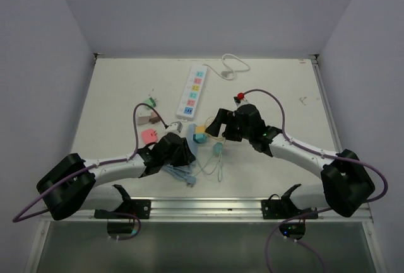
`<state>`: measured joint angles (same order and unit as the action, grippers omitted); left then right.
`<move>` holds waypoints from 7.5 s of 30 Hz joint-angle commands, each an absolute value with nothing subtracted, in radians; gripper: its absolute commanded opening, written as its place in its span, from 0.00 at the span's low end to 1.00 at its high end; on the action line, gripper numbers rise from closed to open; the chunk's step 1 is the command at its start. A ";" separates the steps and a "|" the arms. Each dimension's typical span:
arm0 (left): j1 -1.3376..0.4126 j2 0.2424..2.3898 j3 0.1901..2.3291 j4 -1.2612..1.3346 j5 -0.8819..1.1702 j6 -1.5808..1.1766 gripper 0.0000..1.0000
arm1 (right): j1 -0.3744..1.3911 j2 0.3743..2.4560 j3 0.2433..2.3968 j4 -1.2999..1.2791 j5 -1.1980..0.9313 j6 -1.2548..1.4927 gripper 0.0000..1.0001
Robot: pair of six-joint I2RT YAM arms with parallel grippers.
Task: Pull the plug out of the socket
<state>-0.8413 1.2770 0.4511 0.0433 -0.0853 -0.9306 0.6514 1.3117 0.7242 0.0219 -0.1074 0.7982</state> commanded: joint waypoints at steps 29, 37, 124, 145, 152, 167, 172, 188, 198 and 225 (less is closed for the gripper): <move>-0.841 1.249 0.466 0.075 -0.112 -0.913 0.00 | 0.673 1.296 0.881 0.066 -0.239 0.773 0.91; -0.841 1.229 0.456 0.084 -0.117 -0.908 0.00 | 0.683 1.437 0.821 0.187 -0.218 0.874 0.89; -0.730 1.385 0.469 0.166 -0.027 -0.905 0.45 | 0.745 1.562 0.835 0.290 -0.288 0.857 0.00; -0.707 1.235 0.544 -0.167 -0.274 -0.989 0.00 | 0.746 1.128 0.753 -0.034 -0.100 0.776 0.00; -0.707 1.183 0.618 -0.235 -0.348 -0.947 0.00 | 0.721 0.994 0.750 -0.155 -0.026 0.726 0.00; -0.707 1.014 0.558 -0.017 -0.126 -0.785 0.00 | 0.666 1.218 0.586 -0.008 -0.028 0.635 0.10; -0.709 1.023 0.538 0.066 -0.060 -0.772 0.00 | 0.658 1.236 0.571 0.015 -0.008 0.621 0.47; -0.747 1.060 0.566 0.094 -0.031 -0.762 0.00 | 0.664 1.095 0.738 0.152 -0.199 0.629 0.93; -0.785 1.063 0.591 0.091 -0.035 -0.765 0.00 | 0.699 1.293 0.850 0.279 -0.256 0.656 0.91; -0.795 1.055 0.618 -0.095 -0.242 -0.782 0.00 | 0.742 1.276 0.877 0.092 -0.198 0.600 0.00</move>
